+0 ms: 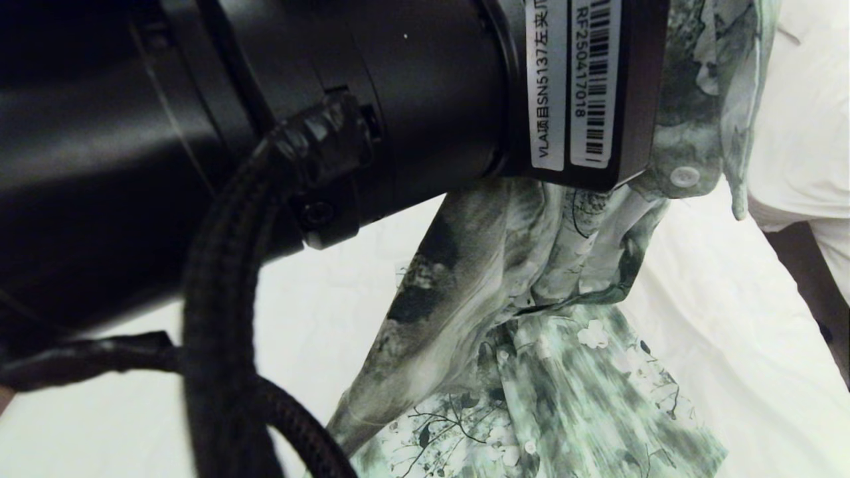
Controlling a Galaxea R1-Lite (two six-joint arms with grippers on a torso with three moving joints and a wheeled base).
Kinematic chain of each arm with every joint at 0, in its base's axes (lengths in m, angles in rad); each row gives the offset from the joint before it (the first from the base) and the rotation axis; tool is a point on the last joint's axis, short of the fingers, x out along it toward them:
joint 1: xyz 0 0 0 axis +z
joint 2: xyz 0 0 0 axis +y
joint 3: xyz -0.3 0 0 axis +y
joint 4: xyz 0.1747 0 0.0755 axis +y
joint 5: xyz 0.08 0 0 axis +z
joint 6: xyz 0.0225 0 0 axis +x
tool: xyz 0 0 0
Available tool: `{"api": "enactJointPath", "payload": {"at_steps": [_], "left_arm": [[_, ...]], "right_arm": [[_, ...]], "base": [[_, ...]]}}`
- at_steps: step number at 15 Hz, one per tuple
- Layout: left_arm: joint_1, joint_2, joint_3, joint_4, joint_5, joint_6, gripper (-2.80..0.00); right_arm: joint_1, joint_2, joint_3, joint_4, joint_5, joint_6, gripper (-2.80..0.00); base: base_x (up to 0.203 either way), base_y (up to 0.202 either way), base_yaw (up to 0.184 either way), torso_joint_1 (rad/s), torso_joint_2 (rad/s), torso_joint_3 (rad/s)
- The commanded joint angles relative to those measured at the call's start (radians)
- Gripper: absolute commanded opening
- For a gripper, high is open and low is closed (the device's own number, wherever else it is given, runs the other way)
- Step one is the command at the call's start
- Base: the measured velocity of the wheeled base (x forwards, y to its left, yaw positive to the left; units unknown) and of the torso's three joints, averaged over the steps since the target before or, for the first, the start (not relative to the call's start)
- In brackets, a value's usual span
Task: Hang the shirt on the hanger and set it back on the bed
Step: Take the clothes hanger out of the clothes
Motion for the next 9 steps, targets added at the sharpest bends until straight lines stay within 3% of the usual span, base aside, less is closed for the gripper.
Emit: {"api": "enactJointPath", "payload": {"at_steps": [1, 9], "left_arm": [[0.0, 0.0, -0.001, -0.005, 0.0, 0.0, -2.8], [0.001, -0.014, -0.003, -0.005, 0.0, 0.001, -2.8]], "right_arm": [[0.0, -0.002, 0.0, 0.001, 0.001, -0.001, -2.8], [0.001, -0.007, -0.001, 0.004, 0.001, -0.001, -2.8]], "base": [[0.0, 0.0, 0.0, 0.0, 0.0, 0.0], [0.0, 0.0, 0.0, 0.0, 0.0, 0.0]]}}
